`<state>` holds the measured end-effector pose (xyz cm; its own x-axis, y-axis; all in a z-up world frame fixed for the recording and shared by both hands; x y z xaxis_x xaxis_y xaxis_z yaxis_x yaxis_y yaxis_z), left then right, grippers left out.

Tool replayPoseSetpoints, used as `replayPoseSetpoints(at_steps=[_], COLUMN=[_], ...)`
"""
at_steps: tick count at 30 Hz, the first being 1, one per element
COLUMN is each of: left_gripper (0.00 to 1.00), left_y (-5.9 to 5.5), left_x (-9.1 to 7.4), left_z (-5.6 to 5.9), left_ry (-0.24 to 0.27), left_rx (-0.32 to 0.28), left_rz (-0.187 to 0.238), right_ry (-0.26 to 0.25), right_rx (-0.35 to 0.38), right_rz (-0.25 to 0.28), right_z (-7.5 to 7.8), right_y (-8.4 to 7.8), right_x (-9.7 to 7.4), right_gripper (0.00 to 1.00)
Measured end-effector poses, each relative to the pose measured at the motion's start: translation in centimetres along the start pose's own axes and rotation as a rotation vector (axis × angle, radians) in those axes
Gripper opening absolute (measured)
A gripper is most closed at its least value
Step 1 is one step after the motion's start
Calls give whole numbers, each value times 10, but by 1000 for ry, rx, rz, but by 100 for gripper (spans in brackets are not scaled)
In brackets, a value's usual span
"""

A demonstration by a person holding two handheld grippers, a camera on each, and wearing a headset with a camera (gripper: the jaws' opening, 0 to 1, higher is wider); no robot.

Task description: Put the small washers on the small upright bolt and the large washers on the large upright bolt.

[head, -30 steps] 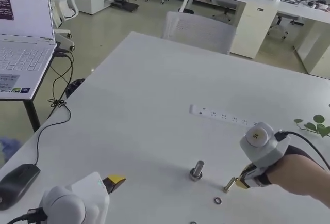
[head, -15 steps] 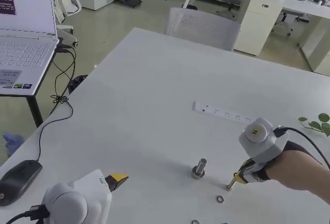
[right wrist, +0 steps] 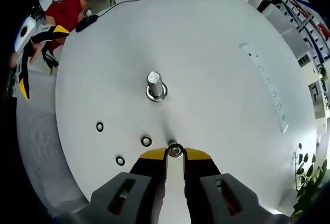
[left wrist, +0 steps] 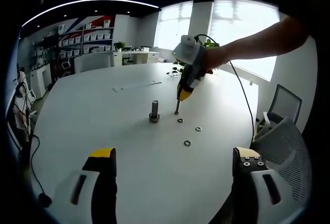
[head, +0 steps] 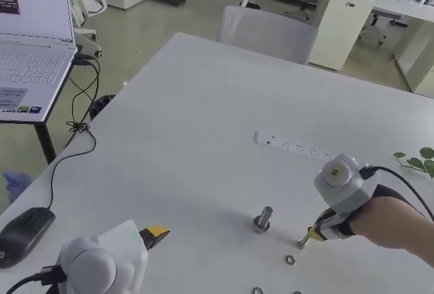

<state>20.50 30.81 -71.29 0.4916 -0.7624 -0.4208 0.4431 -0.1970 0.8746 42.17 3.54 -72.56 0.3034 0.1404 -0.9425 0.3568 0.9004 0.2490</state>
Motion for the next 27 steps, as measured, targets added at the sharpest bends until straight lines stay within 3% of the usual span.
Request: replayPoseSetpoints(at_steps=[27], left_gripper=[93], left_y=[-3], left_x=[4], left_z=[-2], left_ry=[-6], left_rx=[-17], left_rz=[3], right_ry=[10], right_rx=[11], right_rz=[-19], right_z=[-8], right_y=[-8], right_x=[21], right_gripper=[13])
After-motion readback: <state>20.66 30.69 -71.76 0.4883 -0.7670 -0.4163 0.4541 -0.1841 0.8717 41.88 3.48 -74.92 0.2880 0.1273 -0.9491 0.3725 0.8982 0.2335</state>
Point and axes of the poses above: the centre of the closed fingertips' face, and the gripper's own axes: x roughly forward along the fingers, z roughly to its right, y roughly out of its top, the point moved 10 cm from there along -x, roughly backward along the fingers, and after that the axes turned 10 degrees about -y, right-handed, at the moved point
